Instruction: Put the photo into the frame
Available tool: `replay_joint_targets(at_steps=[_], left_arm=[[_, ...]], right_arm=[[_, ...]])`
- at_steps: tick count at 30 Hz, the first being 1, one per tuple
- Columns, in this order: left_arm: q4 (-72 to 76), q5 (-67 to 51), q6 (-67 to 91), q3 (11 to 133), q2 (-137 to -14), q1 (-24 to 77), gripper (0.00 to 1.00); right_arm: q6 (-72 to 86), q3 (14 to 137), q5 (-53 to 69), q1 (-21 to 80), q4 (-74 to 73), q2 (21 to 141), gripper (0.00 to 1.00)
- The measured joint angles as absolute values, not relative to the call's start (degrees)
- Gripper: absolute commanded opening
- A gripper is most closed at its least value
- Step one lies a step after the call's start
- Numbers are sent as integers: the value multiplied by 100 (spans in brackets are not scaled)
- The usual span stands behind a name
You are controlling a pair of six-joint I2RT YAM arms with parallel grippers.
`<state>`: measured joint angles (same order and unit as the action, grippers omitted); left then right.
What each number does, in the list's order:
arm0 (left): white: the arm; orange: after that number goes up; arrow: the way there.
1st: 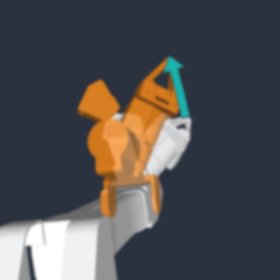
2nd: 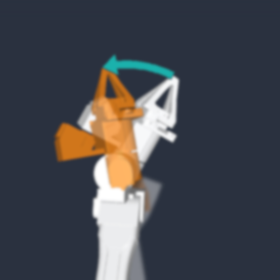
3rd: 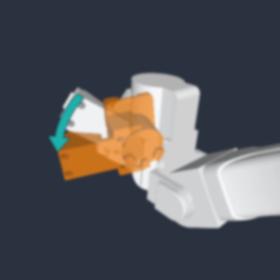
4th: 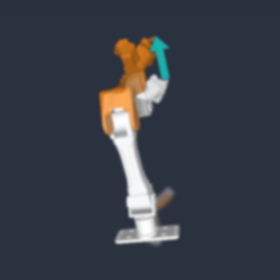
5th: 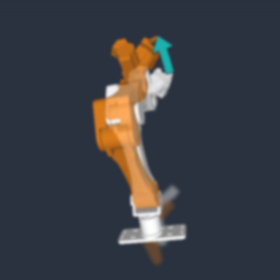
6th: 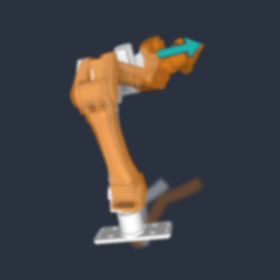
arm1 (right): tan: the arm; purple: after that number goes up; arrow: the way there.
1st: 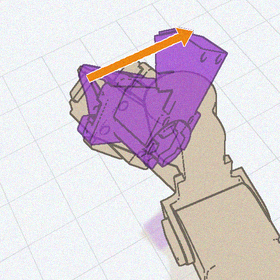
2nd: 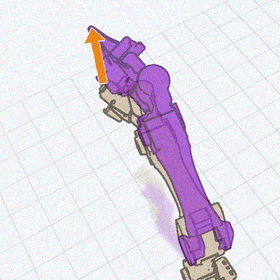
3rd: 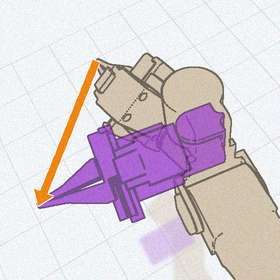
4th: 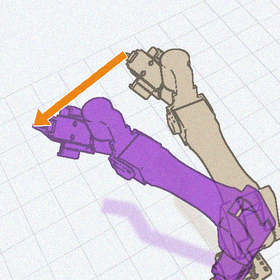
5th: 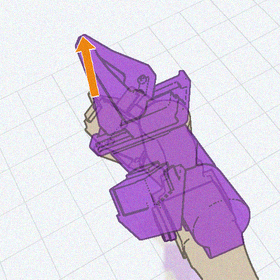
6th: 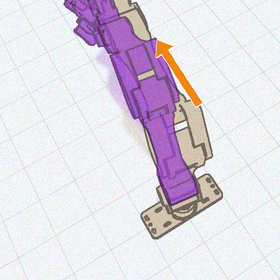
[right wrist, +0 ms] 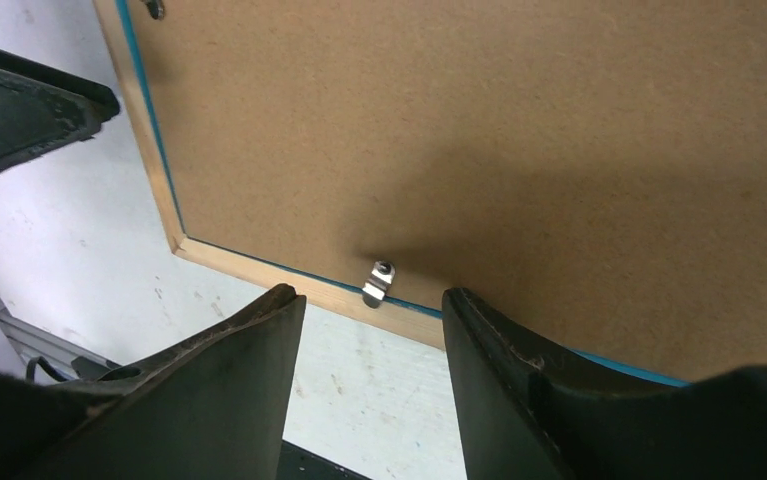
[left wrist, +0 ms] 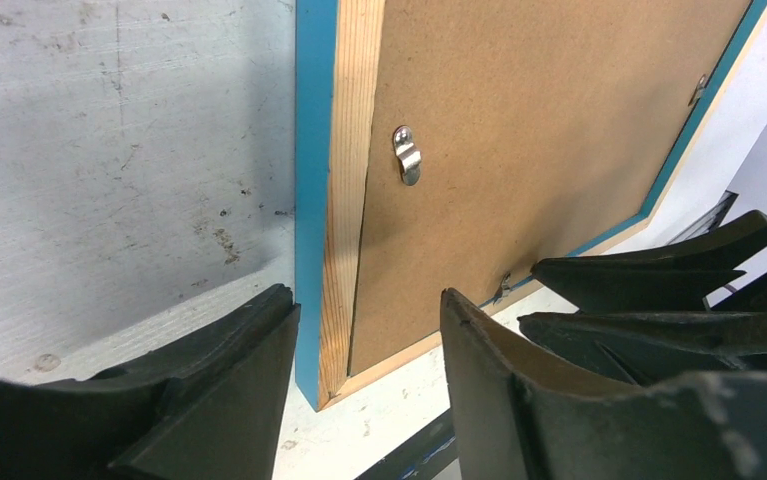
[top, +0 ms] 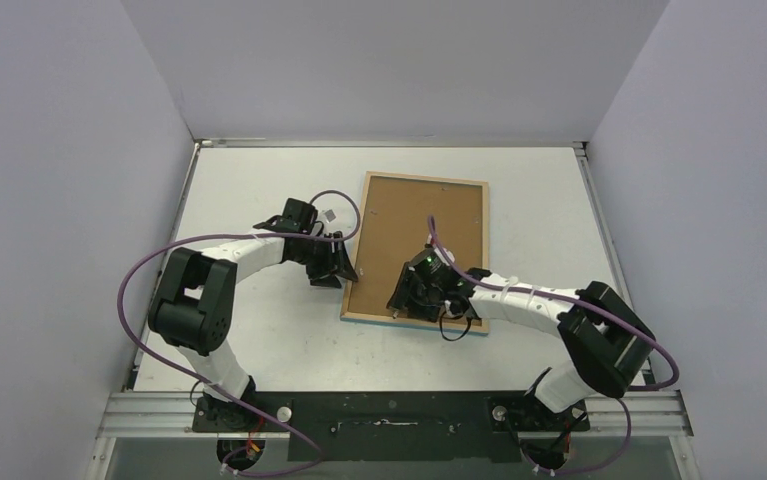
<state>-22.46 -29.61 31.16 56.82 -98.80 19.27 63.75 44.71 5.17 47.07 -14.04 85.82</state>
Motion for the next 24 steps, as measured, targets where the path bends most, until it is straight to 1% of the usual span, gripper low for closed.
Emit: replay_joint_targets(at_steps=[6, 20, 24], left_arm=[[-2246, -2934, 3111, 5682, -9880, 1968, 43], [-2244, -2919, 3109, 5682, -9907, 1966, 41], [-2246, -2895, 3098, 5682, -9924, 1935, 37]], right_arm=[[6375, 4646, 718, 4707, -1225, 8816, 55], [6368, 4753, 1227, 4681, -812, 9122, 55], [6351, 4803, 1304, 4670, -794, 9190, 55]])
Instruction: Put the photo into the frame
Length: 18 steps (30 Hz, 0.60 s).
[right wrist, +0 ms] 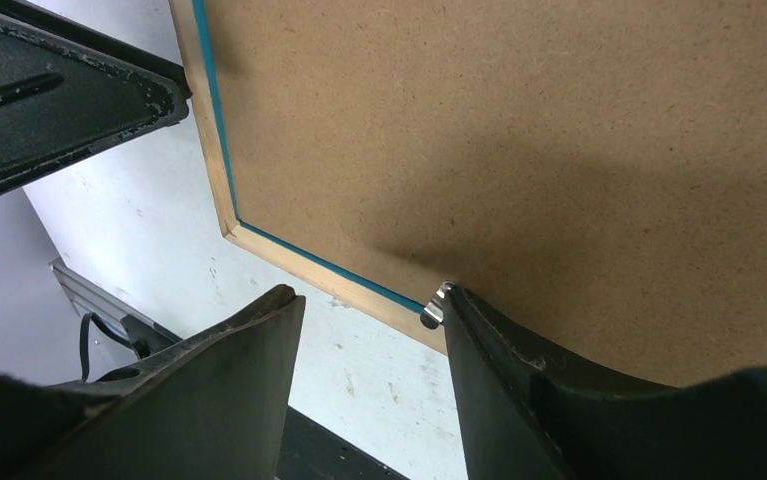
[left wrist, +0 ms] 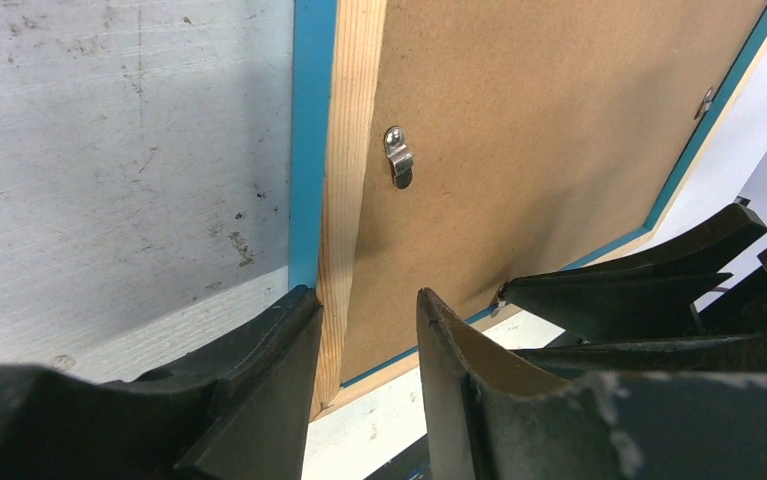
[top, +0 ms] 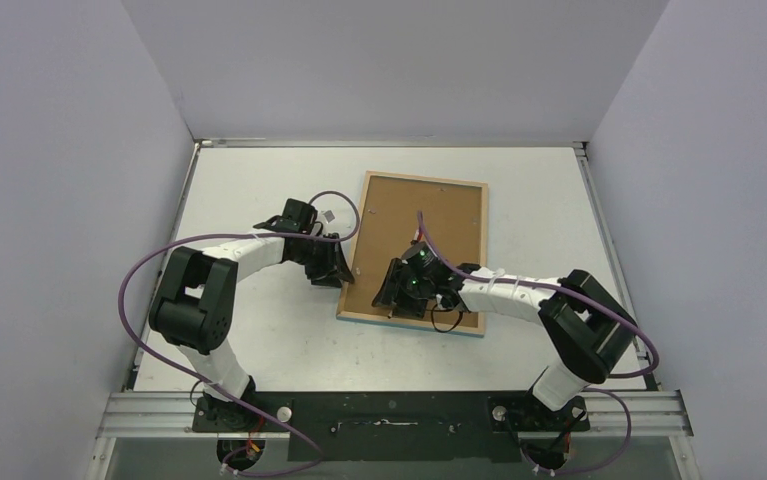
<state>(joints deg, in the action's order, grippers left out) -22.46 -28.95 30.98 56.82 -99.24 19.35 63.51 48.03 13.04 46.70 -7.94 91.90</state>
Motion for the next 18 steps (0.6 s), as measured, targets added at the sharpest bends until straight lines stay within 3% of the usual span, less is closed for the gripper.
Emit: replay_joint_targets(at_steps=[18], left_arm=[[-2209, -2880, 3124, 5616, -9924, 1940, 33]], right_arm=[[6130, 5043, 1243, 4735, -1466, 9133, 58]])
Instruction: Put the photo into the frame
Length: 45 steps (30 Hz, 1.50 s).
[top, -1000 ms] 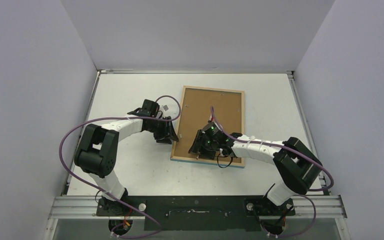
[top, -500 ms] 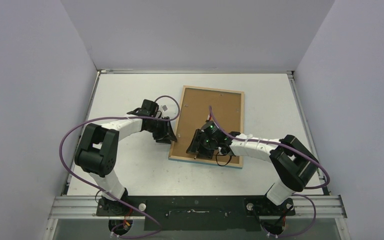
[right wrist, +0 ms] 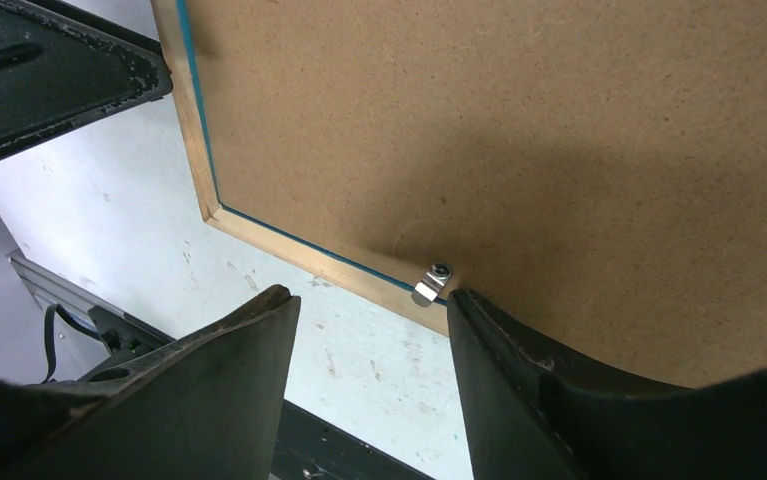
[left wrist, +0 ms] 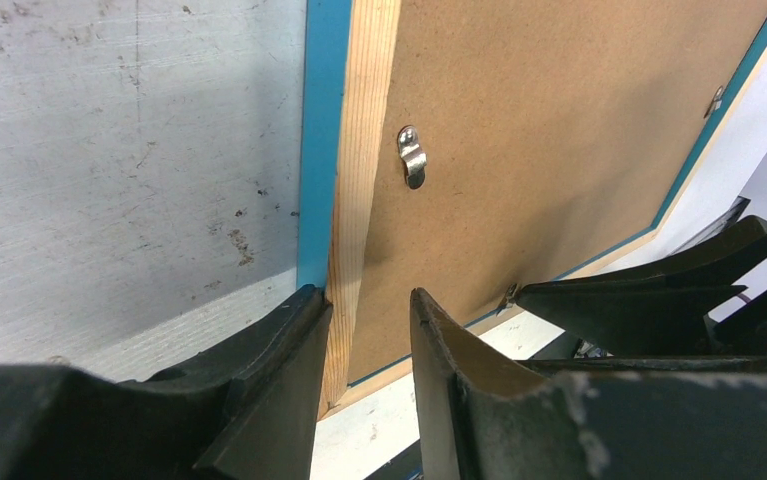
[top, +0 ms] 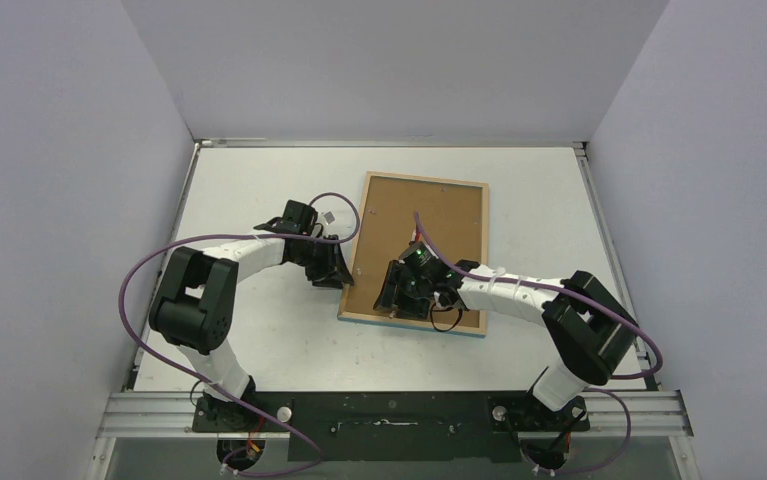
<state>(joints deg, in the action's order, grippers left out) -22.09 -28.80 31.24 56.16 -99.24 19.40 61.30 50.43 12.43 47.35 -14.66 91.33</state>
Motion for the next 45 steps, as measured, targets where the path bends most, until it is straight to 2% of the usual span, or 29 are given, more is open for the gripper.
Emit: replay_joint_targets(at_steps=[10, 34, 39, 45], left_arm=[[-2204, -2891, 3133, 5614, -9957, 1938, 27], [-2115, -2991, 3208, 5564, -9970, 1953, 27], [-2102, -3033, 3199, 5564, -9970, 1955, 38], [-2198, -3148, 3065, 5734, -9968, 1890, 65]], right_arm=[[6160, 5024, 1302, 4770, -1404, 9139, 44], [6066, 5030, 1243, 4805, -886, 9450, 48], [5931, 5033, 1133, 4807, -834, 9327, 54], [5454, 5266, 609, 4615, -1520, 8372, 63]])
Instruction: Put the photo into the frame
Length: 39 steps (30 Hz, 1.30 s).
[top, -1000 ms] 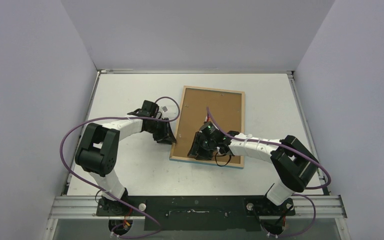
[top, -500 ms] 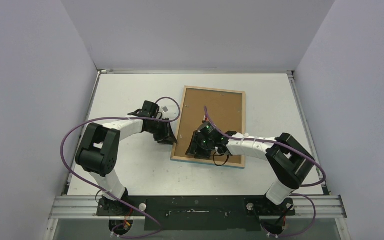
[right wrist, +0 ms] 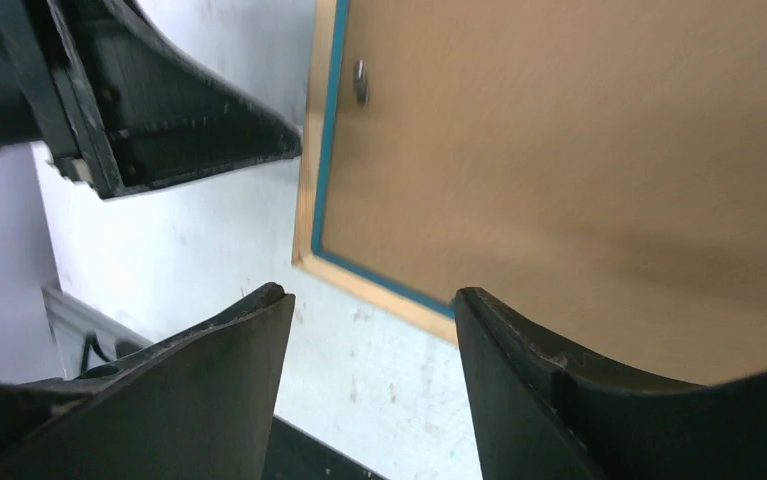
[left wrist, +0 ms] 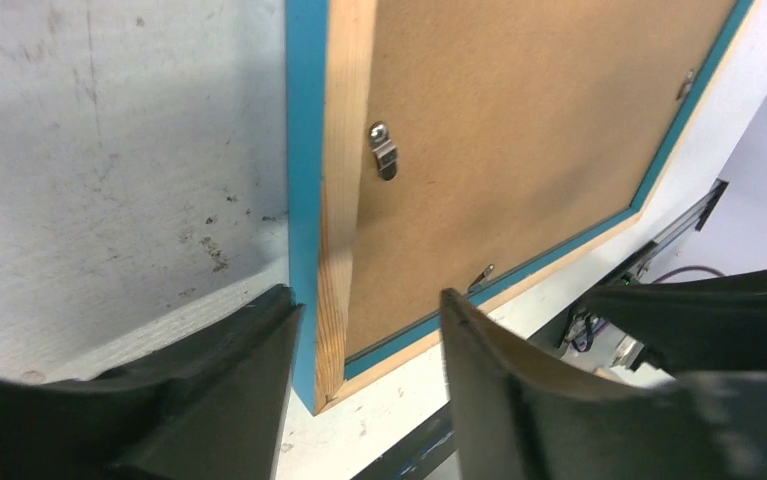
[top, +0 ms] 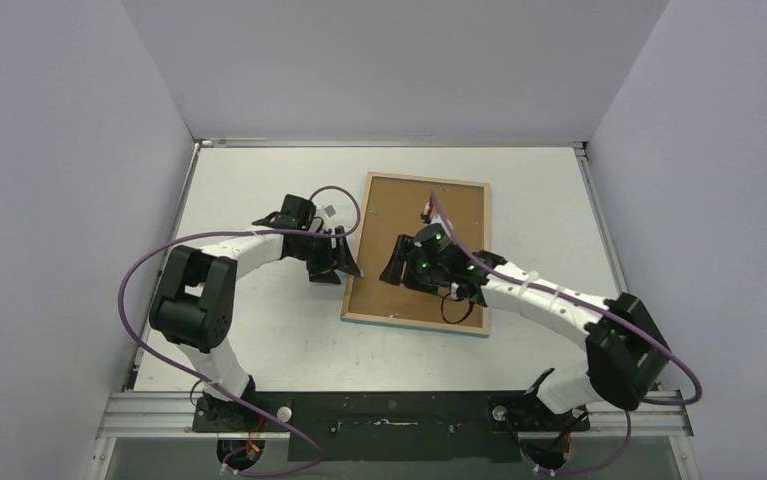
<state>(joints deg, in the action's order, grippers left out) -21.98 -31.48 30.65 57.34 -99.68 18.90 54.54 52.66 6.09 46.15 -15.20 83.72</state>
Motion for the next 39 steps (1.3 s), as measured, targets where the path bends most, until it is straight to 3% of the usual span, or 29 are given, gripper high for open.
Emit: replay_joint_targets(at_steps=[3, 6, 14, 22, 32, 39], left_arm=[[-2246, -3183, 2952, 6042, -9968, 1752, 72], [-2259, -3168, 2836, 6423, -9992, 1623, 73], [-2285, -2967, 2716, 7509, -10759, 1559, 70], [-2405, -2755, 2808, 7780, -11526, 1559, 56], [-2403, -3148, 3133, 7736, -11636, 1559, 48], [-2268, -3284, 3256, 7367, -11526, 1527, 44]], right_arm=[[5162, 5446, 233, 4097, -1868, 7876, 67], [4827, 5684, -384, 3260, -2329, 7725, 72], [4182, 6211, -1157, 1997, -3177, 8652, 84], [3712, 6652, -657, 1649, -3326, 9765, 84], [3448, 6652, -34, 1573, -3319, 10075, 72], [3297, 6648, 196, 1673, -3223, 10075, 70]])
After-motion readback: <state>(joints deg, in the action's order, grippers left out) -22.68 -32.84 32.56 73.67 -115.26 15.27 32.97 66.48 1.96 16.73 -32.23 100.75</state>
